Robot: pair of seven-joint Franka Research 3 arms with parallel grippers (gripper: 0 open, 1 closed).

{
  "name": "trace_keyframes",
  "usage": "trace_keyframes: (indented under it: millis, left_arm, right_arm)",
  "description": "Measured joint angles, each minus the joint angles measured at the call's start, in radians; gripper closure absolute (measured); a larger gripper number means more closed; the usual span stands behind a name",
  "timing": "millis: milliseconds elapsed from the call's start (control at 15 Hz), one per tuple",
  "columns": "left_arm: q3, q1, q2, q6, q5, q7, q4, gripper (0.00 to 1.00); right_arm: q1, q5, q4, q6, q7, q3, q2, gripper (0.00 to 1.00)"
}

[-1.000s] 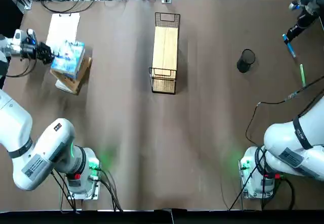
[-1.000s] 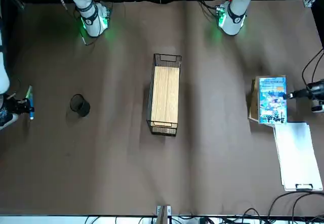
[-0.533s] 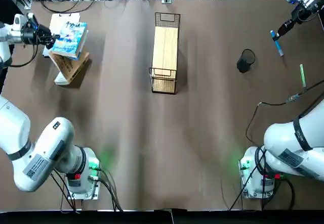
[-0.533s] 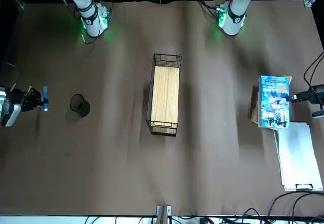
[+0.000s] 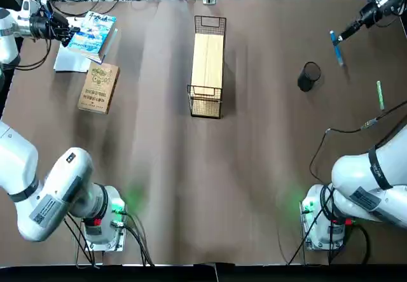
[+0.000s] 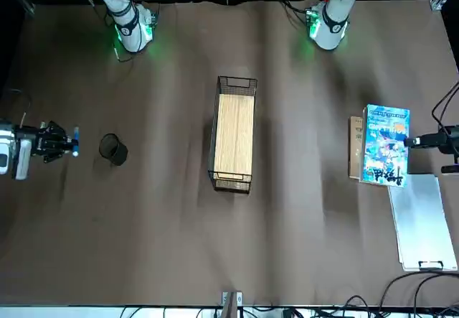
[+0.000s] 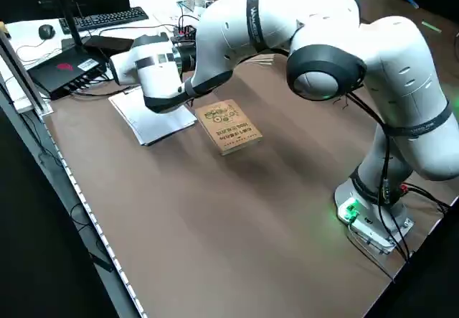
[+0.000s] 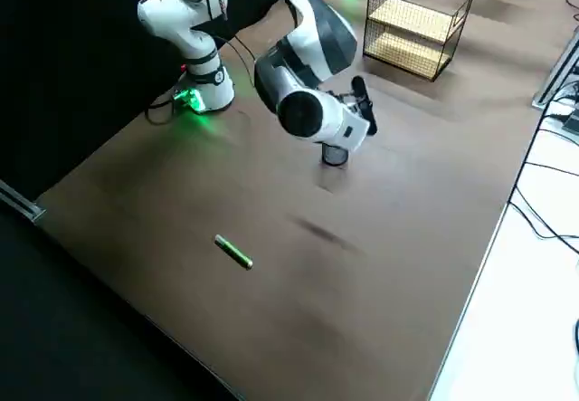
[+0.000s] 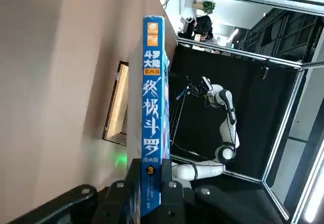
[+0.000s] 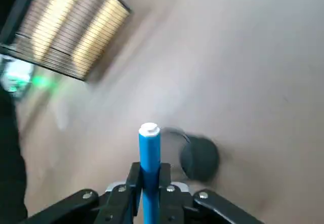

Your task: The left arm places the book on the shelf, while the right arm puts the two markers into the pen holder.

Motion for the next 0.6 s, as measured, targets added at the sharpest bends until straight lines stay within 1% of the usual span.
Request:
trace_keyframes:
  millis: [133,333,467,600]
  left_arm:
    - [-0.018,0.003,-0.004,-0.006,0.000,-0.002,0.000,0.80]
    - [-0.076,-0.004,-0.003,0.028,0.000,-0.002,-0.015,0.80]
    - [-0.119,-0.022,-0.003,0.106,0.000,0.021,-0.052,0.80]
    - [-0.173,-0.037,-0.001,0.225,0.000,0.092,-0.127,0.80]
  right_arm:
    - [0.001,0.050,-0.002,-0.030,-0.073,0.003,0.006,0.82]
    - [-0.011,0.117,-0.016,-0.070,-0.183,0.001,0.034,0.82]
    - [-0.019,0.170,-0.034,-0.084,-0.262,0.000,0.060,0.82]
    - [-0.024,0.210,-0.046,-0.085,-0.338,-0.001,0.084,0.82]
